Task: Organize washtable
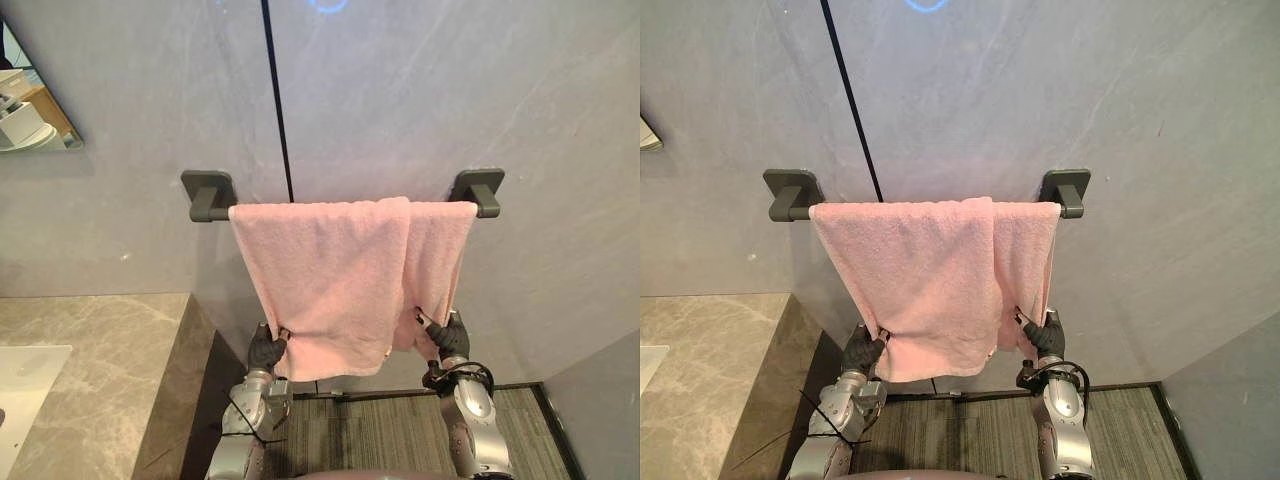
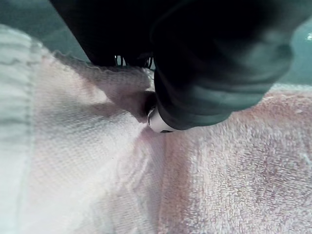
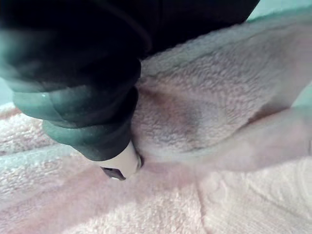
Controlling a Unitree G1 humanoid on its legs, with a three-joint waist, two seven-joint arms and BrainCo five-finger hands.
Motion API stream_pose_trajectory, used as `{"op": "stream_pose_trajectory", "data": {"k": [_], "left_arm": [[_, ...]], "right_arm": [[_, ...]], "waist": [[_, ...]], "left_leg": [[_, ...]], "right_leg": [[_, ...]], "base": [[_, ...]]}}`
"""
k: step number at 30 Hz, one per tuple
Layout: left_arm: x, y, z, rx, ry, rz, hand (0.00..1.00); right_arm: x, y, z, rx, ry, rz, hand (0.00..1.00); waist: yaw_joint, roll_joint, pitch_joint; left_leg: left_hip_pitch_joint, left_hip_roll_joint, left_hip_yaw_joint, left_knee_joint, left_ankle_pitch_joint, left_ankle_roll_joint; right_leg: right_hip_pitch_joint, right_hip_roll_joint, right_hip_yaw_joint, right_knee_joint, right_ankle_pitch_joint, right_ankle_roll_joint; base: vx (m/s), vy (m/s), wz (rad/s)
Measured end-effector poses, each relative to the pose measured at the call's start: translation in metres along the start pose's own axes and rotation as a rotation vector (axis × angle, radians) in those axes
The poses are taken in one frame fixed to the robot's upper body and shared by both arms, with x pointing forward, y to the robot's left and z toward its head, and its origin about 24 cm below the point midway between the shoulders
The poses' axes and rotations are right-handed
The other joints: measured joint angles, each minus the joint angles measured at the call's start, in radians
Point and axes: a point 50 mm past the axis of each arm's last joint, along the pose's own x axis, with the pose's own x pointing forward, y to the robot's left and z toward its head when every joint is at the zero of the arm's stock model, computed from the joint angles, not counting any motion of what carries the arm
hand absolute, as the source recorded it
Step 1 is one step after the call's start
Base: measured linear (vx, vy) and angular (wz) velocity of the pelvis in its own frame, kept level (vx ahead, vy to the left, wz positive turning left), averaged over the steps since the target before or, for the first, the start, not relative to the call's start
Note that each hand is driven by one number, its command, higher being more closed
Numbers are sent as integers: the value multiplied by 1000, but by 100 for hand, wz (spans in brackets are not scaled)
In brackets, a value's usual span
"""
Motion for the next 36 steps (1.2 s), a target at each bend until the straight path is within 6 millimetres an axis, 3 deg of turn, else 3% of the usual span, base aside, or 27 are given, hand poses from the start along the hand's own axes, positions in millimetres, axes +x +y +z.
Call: {"op": "stream_pose_trajectory", "data": {"k": [7,12,14,18,20,24,25,31,33,36], "left_arm": [[-4,8,-11,-4,47,40,0],[-13,21,-19,-65,76,143,0],[-16,27,-19,-85,78,174,0],[-28,49,-8,-114,29,273,0],[-33,64,7,-124,-38,347,0],[-43,83,52,-103,-239,435,0],[-47,86,74,-96,-342,452,0],[-66,84,147,-72,-725,500,0],[-79,85,174,-69,-895,529,0],[-95,76,201,-67,-1074,480,0]], "right_arm": [[-8,-7,-23,-35,107,-28,0],[-31,-23,-39,-39,189,-124,0],[-39,-28,-34,-30,172,-169,0],[-43,-41,-4,-38,42,-252,0],[-43,-49,21,-64,-62,-306,0],[-47,-62,70,-99,-272,-398,0],[-48,-62,89,-101,-361,-416,0],[-50,-49,157,-92,-715,-396,0],[-52,-39,185,-111,-873,-347,0],[-59,-21,216,-125,-1063,-246,0]], "waist": [[2,-4,1],[11,-7,6],[19,-7,8],[24,-10,8],[25,-11,7],[27,-10,4],[27,-10,4],[25,-9,-12],[24,-7,-20],[25,-1,-25]], "left_leg": [[29,-1,-1,-26,7,0],[30,1,1,-27,5,-1],[35,4,5,-24,2,0],[37,13,28,12,-32,-3],[38,17,35,27,-49,-6],[32,23,42,59,-62,-8],[28,26,50,74,-69,-10],[33,26,46,79,-75,-11],[39,23,36,80,-75,-11],[45,18,24,80,-75,-9]], "right_leg": [[28,1,-8,-18,0,0],[30,-3,-6,-9,-6,7],[28,-5,-7,12,-19,7],[25,-7,-1,59,-51,6],[16,-7,2,83,-69,6],[16,-4,7,87,-75,4],[18,-3,11,87,-74,4],[24,-2,15,86,-74,4],[33,-4,16,85,-74,4],[35,-4,17,83,-74,4]], "base": [[-4,-15,1],[-8,-13,0],[0,0,0],[-36,-18,-7],[-37,-24,-7],[24,-18,-5],[72,-18,-7],[3,-12,-2],[-42,-18,5],[-80,-15,5]]}}
